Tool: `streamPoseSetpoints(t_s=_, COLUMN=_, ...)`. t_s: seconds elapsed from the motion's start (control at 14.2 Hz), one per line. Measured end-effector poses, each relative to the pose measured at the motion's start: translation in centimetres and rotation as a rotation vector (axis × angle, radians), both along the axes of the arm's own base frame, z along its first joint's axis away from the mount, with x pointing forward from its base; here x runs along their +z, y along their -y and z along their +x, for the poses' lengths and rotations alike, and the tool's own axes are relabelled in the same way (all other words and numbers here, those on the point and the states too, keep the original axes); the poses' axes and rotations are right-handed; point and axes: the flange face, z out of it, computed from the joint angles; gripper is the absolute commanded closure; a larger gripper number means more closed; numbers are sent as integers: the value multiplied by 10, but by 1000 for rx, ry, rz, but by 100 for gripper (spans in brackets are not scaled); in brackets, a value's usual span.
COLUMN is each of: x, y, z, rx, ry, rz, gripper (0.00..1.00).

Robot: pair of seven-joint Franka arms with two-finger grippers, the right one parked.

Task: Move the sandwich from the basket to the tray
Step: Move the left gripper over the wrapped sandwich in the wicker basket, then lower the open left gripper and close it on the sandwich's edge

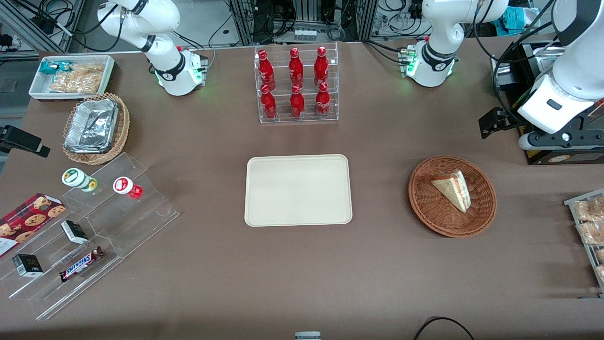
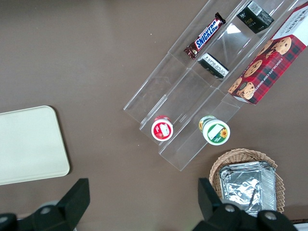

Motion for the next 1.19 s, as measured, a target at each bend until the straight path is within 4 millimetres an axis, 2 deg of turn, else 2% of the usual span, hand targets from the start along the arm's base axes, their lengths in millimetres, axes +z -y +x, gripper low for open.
streamPoseSetpoints(t_s=0.21, x=-5, y=1, z=-1, rx=-2, ry=-15, rz=-1, gripper=0)
streamPoseSetpoints(t_s=0.42, x=-31, y=1, z=3, rx=-4, ry=-69, rz=4, gripper=0)
streamPoseSetpoints(t_s=0.63, x=-87, y=-1, z=14, rx=0, ry=-153, rz=11, gripper=0)
streamPoseSetpoints(t_s=0.84, x=-149, y=-6, z=21, rx=7, ry=-151, rz=8, gripper=0)
streamPoseSetpoints(t_s=0.98, x=-184, y=-8, z=16, rx=8, ry=-139, rz=5, gripper=0)
streamPoseSetpoints(t_s=1.19, x=-222, y=-20, z=7, rx=26, ry=-107, rz=1, gripper=0)
